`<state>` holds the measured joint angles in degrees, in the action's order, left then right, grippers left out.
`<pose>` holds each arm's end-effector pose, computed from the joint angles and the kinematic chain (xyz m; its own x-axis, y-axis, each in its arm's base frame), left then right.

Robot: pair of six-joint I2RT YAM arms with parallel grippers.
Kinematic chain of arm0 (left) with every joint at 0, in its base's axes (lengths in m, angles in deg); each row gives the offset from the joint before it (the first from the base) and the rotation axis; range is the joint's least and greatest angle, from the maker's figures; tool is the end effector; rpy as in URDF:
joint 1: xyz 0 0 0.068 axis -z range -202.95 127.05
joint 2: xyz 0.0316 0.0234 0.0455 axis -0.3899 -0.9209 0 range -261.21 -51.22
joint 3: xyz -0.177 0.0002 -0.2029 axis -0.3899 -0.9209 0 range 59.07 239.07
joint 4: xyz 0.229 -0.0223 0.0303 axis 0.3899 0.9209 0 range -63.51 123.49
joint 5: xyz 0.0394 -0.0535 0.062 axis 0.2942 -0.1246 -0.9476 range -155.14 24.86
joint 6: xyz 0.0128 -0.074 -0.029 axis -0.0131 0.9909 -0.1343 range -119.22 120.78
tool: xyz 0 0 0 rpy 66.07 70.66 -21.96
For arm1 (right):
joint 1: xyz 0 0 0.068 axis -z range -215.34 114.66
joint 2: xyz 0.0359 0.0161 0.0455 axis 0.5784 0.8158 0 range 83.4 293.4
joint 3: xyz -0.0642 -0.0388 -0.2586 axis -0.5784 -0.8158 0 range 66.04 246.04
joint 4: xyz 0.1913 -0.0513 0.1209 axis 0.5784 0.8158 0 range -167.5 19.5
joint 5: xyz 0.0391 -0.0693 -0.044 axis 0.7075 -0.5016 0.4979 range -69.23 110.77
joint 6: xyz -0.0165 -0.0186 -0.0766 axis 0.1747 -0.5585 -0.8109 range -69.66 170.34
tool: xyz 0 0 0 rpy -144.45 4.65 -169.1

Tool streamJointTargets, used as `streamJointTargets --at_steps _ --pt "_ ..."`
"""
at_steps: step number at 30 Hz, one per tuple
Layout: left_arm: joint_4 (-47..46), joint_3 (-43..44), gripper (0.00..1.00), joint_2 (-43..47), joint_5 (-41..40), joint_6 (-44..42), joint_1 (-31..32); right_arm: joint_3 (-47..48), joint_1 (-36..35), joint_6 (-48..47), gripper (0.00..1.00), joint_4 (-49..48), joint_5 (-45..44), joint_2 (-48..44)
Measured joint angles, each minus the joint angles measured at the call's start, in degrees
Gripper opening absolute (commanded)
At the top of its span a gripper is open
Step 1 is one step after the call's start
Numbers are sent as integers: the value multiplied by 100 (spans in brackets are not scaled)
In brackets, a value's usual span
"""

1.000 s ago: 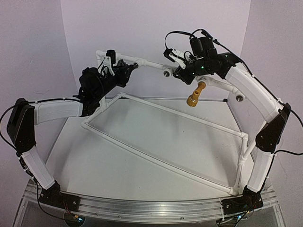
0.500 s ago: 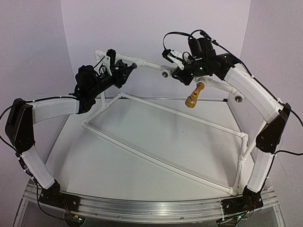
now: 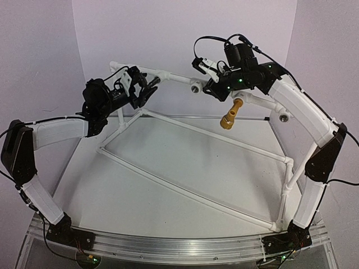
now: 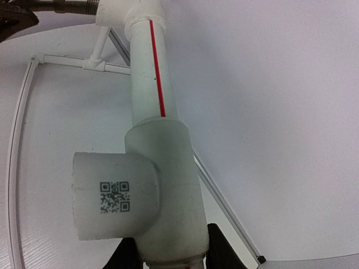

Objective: Install the water faucets

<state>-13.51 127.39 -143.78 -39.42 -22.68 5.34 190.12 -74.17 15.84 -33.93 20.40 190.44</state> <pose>0.3223 -0.2079 0.3778 0.5356 0.1190 -0.8360 0.6339 0.5975 0.4912 0.3206 0.2575 0.4181 0.0659 -0.6740 -0.7357 -0.7102 0.4863 -0.5091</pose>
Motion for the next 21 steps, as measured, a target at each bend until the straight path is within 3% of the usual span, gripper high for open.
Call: streamJointTargets --at_steps 4,8,14,19,21 --pt "96 -256 84 195 238 -1017 -123 -1 7 -1 0 -34 14 7" --pt "166 -522 88 296 262 -1412 -128 1 7 -2 0 -32 18 7" --pt "475 -1061 99 783 303 -1548 -124 1 7 -7 0 -36 18 7" --pt "1186 -1469 100 1684 492 -1218 -129 1 7 -20 1 -37 18 7" --pt "1621 -1575 100 2129 559 -942 -132 1 7 -23 8 -38 18 7"
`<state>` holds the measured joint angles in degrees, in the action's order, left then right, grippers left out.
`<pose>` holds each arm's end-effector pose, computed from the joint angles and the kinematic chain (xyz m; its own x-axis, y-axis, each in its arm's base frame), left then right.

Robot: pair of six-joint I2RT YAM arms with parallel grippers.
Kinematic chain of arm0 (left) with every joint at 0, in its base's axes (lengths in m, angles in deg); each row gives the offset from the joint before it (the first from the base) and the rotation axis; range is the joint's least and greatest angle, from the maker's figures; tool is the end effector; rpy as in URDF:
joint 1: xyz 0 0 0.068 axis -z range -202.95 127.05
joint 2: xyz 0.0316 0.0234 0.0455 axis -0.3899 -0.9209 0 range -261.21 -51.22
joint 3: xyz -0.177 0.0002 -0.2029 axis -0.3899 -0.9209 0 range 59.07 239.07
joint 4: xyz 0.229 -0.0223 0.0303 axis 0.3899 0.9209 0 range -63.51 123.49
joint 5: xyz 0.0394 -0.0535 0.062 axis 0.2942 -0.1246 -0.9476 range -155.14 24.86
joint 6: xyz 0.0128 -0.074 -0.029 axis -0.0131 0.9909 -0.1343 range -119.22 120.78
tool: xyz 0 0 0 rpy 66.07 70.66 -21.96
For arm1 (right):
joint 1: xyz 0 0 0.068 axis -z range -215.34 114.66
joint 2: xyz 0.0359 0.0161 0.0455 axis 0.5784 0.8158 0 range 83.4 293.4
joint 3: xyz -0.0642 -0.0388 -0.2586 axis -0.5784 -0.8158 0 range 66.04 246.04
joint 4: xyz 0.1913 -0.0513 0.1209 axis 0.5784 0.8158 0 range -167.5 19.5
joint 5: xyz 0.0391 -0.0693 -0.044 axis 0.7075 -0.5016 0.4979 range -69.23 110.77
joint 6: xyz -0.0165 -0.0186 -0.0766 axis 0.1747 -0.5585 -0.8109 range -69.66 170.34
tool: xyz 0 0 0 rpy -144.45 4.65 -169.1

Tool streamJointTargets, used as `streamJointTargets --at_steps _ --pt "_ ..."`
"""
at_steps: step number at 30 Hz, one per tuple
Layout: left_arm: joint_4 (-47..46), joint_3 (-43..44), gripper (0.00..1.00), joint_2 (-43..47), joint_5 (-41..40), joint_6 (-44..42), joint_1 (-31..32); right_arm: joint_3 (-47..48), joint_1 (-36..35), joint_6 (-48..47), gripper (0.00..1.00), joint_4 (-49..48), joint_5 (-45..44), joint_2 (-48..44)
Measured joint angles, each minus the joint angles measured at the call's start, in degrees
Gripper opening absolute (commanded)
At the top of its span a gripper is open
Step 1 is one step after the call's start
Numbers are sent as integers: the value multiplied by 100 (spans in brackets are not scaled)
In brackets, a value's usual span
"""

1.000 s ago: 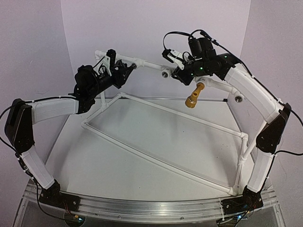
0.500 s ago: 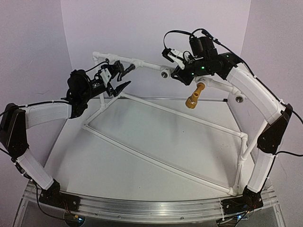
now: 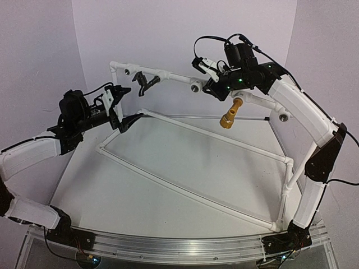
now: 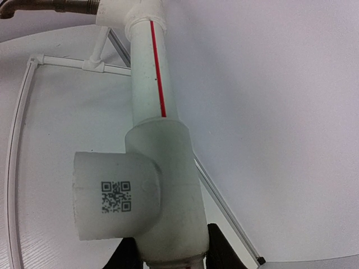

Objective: Install the water faucets

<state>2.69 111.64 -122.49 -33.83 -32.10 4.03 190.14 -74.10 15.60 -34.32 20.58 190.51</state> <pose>0.2426 -0.1642 0.3603 0.5272 0.2520 -0.8115 0.6700 0.4641 0.5794 0.3214 0.2577 0.4186 0.0727 -0.6724 -0.7366 -0.7088 0.4848 -0.5125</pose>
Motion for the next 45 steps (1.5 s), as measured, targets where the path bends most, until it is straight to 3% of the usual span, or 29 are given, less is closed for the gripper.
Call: streamJointTargets --at_steps 7,16,26,28,32,37,45 --pt "2030 382 100 811 -390 1482 -260 -2 0 166 59 -4 -26 -8" --pt "4685 1978 100 309 -712 3062 -1535 -27 -87 858 98 -169 260 -9" --pt "7373 5404 100 -2075 554 3982 -3337 -106 -83 1343 98 -341 461 -113" --pt "7657 5697 100 -2424 837 4037 -3647 -163 -55 1442 98 -353 459 -233" --pt "8303 5931 100 -2755 966 4017 -4118 -302 150 1717 98 -476 469 -638" --pt "8924 6132 100 -2807 895 3744 -4166 -565 942 2076 98 -653 591 -1301" --pt "8934 4646 100 -2345 476 3577 -4128 -1348 2179 2716 98 -891 968 -2021"
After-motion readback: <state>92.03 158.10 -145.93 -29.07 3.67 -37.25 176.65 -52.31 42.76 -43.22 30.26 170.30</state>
